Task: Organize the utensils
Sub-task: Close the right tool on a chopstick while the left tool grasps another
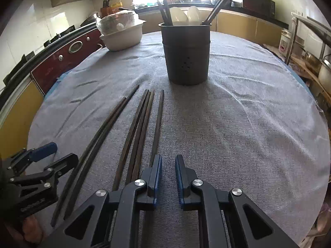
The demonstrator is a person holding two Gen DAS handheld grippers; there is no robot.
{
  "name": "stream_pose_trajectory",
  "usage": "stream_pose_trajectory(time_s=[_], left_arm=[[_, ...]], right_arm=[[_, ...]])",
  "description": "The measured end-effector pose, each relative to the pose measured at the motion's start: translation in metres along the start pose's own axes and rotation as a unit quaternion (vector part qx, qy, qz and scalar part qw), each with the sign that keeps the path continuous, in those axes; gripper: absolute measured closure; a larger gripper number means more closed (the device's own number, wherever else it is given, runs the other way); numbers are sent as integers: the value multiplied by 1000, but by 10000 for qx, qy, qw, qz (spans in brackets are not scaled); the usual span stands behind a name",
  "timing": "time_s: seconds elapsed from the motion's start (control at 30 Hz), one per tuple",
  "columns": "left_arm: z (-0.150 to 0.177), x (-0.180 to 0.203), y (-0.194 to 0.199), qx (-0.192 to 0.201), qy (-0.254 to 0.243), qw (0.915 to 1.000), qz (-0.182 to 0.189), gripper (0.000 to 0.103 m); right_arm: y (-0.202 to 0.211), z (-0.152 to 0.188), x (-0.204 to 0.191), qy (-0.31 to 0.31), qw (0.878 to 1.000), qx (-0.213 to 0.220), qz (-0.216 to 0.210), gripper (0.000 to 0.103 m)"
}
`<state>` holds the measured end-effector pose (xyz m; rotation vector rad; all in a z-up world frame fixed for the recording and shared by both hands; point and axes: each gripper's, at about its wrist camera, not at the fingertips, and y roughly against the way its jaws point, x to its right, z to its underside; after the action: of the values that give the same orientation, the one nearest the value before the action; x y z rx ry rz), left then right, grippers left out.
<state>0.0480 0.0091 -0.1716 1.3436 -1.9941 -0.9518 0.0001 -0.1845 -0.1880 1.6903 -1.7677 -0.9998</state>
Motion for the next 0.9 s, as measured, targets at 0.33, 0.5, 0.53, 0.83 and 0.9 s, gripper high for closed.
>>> stream_pose_trajectory(time_s=[0.33,0.5,0.53,0.83,0.9], left_arm=[[-9,-1,-8,-53,61,9999,91,27],[-17,2,-15,-127,-55,9998,130,26],[-19,4,-17,-136,-111,9998,80,25],[-52,14,-43,-324,-411,9986,10,25],[-64,14,-52,-408,-423,9983,19,25]], right_arm=[[-17,-28,-15,88,9999,-122,-57,87],[-30,-35,-15,56,9995,-287,106,87],[-31,-37,-16,71,9995,-297,127,87],[-51,-67,-11,-6,9984,-526,226,87],[-56,-74,-9,-29,9981,-573,236,88]])
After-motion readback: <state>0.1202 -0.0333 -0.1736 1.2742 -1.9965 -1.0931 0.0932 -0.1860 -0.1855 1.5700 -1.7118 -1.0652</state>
